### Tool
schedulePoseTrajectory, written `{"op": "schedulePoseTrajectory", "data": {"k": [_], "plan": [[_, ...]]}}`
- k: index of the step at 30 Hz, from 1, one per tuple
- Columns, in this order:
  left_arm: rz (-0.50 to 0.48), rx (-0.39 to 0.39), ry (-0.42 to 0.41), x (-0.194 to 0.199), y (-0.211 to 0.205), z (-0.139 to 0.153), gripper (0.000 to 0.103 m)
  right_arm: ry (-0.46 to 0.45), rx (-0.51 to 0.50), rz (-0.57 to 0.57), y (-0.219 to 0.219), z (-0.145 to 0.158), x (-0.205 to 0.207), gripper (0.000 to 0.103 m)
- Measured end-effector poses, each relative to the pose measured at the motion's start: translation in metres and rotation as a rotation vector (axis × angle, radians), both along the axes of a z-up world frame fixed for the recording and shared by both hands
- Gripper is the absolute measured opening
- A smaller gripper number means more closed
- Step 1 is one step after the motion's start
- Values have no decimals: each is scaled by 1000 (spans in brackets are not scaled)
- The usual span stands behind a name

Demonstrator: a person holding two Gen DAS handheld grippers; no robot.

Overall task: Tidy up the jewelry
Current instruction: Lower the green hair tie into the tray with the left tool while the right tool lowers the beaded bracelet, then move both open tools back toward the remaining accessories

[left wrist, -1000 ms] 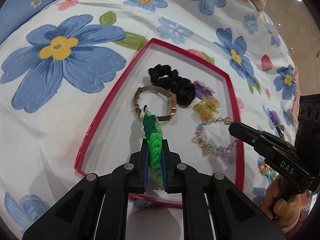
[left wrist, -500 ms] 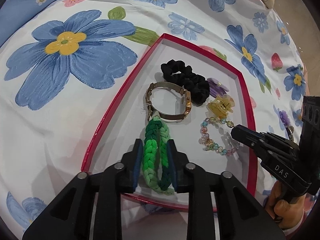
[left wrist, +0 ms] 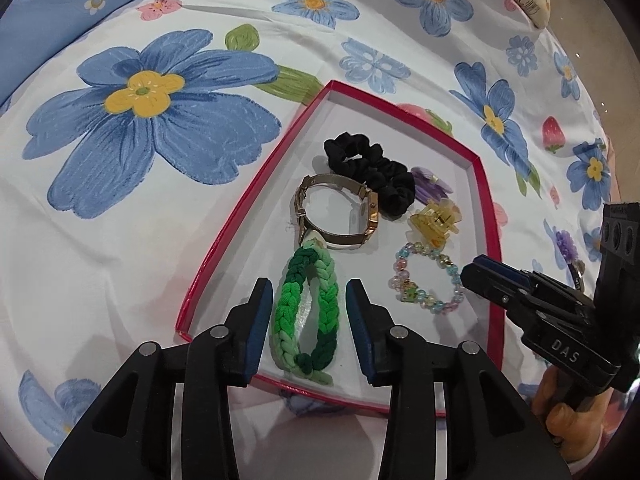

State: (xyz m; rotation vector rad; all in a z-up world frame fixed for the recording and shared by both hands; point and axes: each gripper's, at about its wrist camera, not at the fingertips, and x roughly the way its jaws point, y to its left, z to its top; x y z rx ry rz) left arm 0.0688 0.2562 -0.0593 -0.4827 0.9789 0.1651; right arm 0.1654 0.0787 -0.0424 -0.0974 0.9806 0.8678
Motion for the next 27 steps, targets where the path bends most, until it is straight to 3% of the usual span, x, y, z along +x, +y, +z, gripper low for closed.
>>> {"op": "schedulePoseTrajectory", "data": {"k": [14, 27], "plan": [[-46, 7, -63, -13, -36, 31, 42, -29, 98, -66, -53, 32, -19, 34], [-196, 15, -72, -13, -111, 42, 42, -52, 127, -226, -155, 42, -39, 38]]}}
